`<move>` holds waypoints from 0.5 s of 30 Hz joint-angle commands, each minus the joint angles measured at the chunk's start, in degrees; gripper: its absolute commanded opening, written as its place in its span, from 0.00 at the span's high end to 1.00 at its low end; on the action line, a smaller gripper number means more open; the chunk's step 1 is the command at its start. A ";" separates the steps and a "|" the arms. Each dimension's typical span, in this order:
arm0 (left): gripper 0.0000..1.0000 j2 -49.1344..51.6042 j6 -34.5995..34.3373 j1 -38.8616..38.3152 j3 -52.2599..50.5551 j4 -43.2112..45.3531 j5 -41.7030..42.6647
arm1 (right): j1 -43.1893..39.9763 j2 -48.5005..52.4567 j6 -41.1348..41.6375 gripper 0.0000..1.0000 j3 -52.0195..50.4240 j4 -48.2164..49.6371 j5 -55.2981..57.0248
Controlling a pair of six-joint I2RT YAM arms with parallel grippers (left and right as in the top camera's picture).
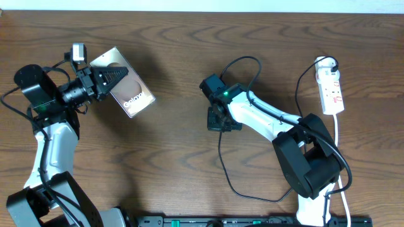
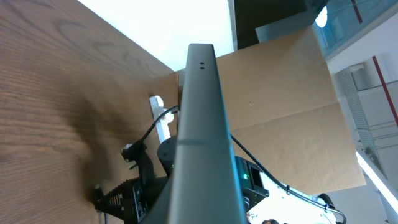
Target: Plug charger to phone and switch on socket
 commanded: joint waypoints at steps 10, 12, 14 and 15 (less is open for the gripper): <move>0.93 -0.63 0.85 0.09 0.07 0.46 1.60 | 1.03 3.28 -53.05 0.99 -0.79 22.80 -84.30; 0.93 -0.63 1.29 0.09 0.07 0.46 1.62 | 1.31 3.28 -55.39 0.99 -0.79 23.52 -87.43; 0.93 -0.63 1.68 0.09 0.07 0.46 1.60 | 1.44 3.28 -55.39 0.99 -0.79 23.61 -87.43; 0.93 -0.63 1.86 0.09 0.07 0.46 1.60 | 1.44 3.28 -55.39 0.99 -0.79 23.58 -87.43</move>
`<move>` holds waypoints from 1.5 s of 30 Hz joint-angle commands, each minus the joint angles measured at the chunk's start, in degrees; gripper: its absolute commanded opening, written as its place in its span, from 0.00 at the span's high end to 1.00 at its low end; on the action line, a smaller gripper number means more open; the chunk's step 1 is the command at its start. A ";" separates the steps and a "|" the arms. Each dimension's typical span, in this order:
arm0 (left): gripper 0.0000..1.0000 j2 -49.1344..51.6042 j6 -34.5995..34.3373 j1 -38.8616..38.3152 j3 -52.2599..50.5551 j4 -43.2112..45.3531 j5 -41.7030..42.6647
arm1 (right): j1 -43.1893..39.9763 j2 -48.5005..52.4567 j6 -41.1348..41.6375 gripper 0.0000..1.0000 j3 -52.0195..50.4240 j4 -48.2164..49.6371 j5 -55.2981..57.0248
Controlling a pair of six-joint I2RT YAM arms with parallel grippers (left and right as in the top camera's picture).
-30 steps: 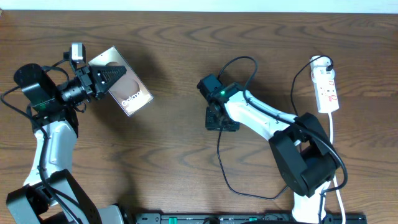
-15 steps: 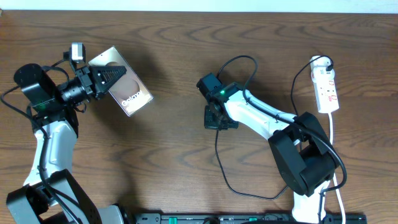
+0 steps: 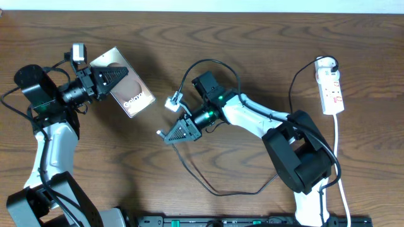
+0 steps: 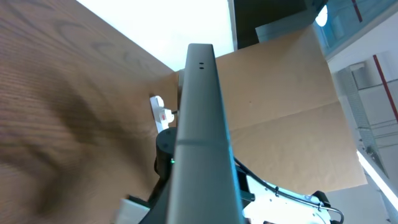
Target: Plug charger to phone and switch on socket
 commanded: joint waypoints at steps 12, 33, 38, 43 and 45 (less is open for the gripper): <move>0.92 -0.63 3.19 0.09 0.07 0.46 1.60 | -0.24 -0.07 0.04 0.99 -0.02 7.72 -11.43; 0.92 -0.63 7.91 0.15 0.07 0.44 -1.66 | 0.02 -0.76 19.02 0.99 0.00 28.98 1.81; 0.93 -0.63 7.89 0.15 0.07 0.44 -2.10 | 0.13 -0.79 19.08 0.99 0.00 32.85 -0.07; 0.93 -0.63 7.87 0.15 0.07 0.42 -2.08 | 0.37 -0.83 19.96 0.99 0.00 37.97 -1.64; 0.92 -0.63 7.87 0.15 0.07 0.44 -2.03 | 0.35 -0.83 20.74 0.99 0.00 39.06 -1.64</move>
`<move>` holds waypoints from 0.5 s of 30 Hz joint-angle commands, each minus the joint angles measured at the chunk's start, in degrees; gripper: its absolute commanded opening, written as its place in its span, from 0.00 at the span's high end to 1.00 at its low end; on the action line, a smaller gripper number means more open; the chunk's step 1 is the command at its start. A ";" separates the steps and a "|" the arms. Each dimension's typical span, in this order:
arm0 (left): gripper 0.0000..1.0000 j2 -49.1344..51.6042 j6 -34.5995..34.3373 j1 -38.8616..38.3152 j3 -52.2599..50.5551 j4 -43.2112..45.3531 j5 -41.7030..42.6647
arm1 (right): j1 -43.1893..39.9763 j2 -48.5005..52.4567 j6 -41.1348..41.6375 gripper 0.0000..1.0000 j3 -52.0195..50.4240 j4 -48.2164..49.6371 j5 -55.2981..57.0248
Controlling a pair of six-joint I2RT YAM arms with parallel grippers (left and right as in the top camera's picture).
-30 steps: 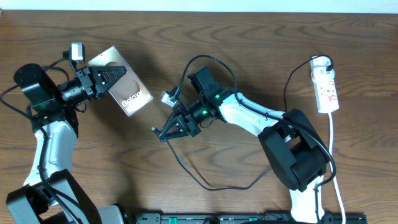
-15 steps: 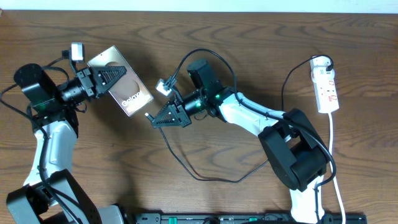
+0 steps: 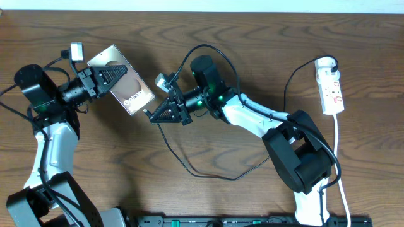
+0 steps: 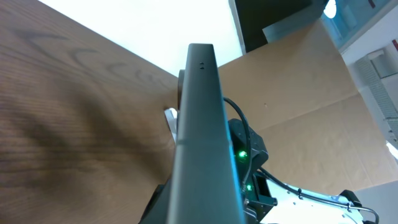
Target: Plug charger to phone and switch on socket
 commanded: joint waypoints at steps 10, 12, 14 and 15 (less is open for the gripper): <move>0.93 -0.63 0.59 0.98 0.09 0.48 -0.37 | 0.33 -0.83 1.11 0.99 0.07 2.01 -2.91; 0.93 -0.63 0.57 1.49 0.07 0.46 -0.35 | 0.33 -0.83 1.14 0.99 0.07 2.40 -2.89; 0.93 -0.63 0.55 1.77 0.07 0.46 -0.33 | 0.28 -0.83 1.46 0.99 0.07 2.67 -2.67; 0.93 -0.63 0.55 1.75 0.07 0.46 -0.33 | 0.28 -0.83 1.97 0.99 0.07 3.15 -2.64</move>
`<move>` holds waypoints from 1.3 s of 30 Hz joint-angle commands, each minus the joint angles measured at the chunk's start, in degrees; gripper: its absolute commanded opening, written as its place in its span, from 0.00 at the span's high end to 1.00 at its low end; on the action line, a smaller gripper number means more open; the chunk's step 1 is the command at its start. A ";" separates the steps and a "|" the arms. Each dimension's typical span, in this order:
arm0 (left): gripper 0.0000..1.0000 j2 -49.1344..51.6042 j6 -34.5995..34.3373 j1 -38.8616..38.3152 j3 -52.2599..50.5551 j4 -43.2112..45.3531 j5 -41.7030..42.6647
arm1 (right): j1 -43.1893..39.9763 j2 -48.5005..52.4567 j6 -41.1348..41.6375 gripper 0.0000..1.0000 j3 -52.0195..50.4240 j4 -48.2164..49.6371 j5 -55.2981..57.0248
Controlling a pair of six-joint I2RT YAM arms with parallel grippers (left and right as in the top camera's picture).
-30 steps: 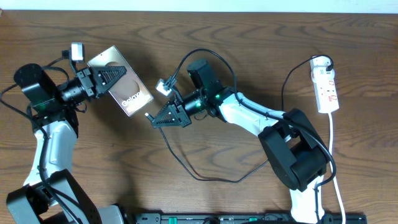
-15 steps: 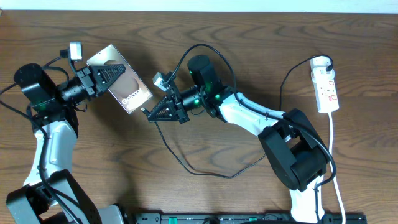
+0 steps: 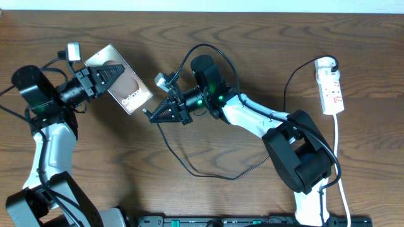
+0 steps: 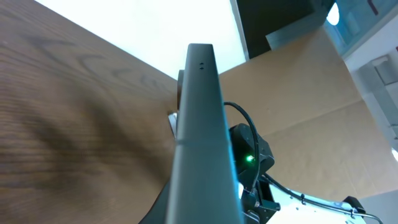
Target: Plug charger to phone and switch on socket
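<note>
The phone (image 3: 129, 94), gold-backed with "Galaxy" on it, is held off the table at the upper left, my left gripper (image 3: 115, 77) shut on it. In the left wrist view the phone's grey edge (image 4: 202, 124) fills the middle and hides the fingers. My right gripper (image 3: 153, 113) is shut on the black charger cable's plug end, which points left, just right of the phone's lower corner and a short gap from it. The cable (image 3: 208, 173) loops over the table. The white socket strip (image 3: 332, 88) lies at the far right.
A white charger adapter (image 3: 325, 63) sits in the top of the strip, whose white lead (image 3: 339, 151) runs down the right edge. The right arm (image 3: 252, 116) stretches across the middle of the brown wooden table (image 3: 126, 176). A cardboard panel (image 4: 298, 118) stands behind.
The left gripper and the phone have shifted slightly up and to the left. The right gripper with the plug has stayed at the same spot.
The left gripper held the phone throughout. The right gripper was first down on the table at the centre over the cable. Then it was raised with the cable end, pointing left. Later it stood close by the phone's lower corner, where it remains.
</note>
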 commanded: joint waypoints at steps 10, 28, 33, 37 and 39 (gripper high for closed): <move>0.92 -0.63 0.55 0.63 0.07 0.46 0.33 | 0.28 -0.83 6.05 0.99 0.07 5.44 -0.13; 0.93 -0.63 0.61 0.63 0.07 0.46 0.92 | 0.52 -0.83 7.13 0.99 0.07 6.51 0.09; 0.93 -0.63 0.61 0.61 0.07 0.46 1.22 | 0.55 -0.83 7.13 0.99 0.07 6.67 0.13; 0.92 -0.63 0.59 0.50 0.07 0.44 1.29 | 0.57 -0.83 7.98 0.99 0.07 6.64 1.40; 0.93 -0.63 0.57 0.48 0.07 0.44 1.44 | 0.57 -0.83 8.02 0.99 0.07 6.62 1.40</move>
